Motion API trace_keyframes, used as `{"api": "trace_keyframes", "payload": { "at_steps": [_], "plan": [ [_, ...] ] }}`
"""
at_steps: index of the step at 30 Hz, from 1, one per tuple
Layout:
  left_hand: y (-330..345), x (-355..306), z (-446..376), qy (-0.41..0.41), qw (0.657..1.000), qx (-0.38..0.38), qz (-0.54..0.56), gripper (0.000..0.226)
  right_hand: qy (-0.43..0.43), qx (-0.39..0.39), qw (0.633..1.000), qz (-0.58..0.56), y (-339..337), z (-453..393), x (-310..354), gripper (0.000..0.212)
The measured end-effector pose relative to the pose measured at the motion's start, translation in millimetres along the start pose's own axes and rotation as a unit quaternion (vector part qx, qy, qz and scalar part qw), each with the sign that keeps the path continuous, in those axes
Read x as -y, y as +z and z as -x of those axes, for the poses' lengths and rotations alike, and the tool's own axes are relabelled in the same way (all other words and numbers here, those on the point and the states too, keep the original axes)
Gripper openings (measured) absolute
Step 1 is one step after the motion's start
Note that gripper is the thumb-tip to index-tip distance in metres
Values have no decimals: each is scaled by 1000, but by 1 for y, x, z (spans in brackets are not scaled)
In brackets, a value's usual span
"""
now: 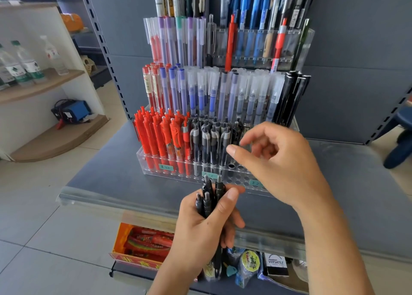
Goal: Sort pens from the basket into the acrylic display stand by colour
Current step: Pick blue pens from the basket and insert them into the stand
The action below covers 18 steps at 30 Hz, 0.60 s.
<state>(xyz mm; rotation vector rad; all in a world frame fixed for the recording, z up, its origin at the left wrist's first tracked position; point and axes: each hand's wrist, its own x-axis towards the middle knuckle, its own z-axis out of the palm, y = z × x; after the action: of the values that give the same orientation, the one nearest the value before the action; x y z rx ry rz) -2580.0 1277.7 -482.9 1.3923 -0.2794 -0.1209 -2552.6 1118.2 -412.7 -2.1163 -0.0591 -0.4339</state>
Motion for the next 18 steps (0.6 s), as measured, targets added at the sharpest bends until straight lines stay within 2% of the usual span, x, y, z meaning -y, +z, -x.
{"api": "trace_keyframes", "payload": {
  "at_steps": [3,5,15,18],
  "plan": [
    [-1,0,0,5,1000,6,0,34,-14,167,986,-19,-9,6,11,17],
    [-1,1,-1,8,1000,10,-2,45,-16,220,975,-14,-9,8,13,17],
    [-2,1,0,22,999,36,-27,45,0,246,969,2,-12,10,7,13],
    [-2,1,0,26,999,41,-22,37,-9,241,970,-24,-12,10,9,11]
  ]
}}
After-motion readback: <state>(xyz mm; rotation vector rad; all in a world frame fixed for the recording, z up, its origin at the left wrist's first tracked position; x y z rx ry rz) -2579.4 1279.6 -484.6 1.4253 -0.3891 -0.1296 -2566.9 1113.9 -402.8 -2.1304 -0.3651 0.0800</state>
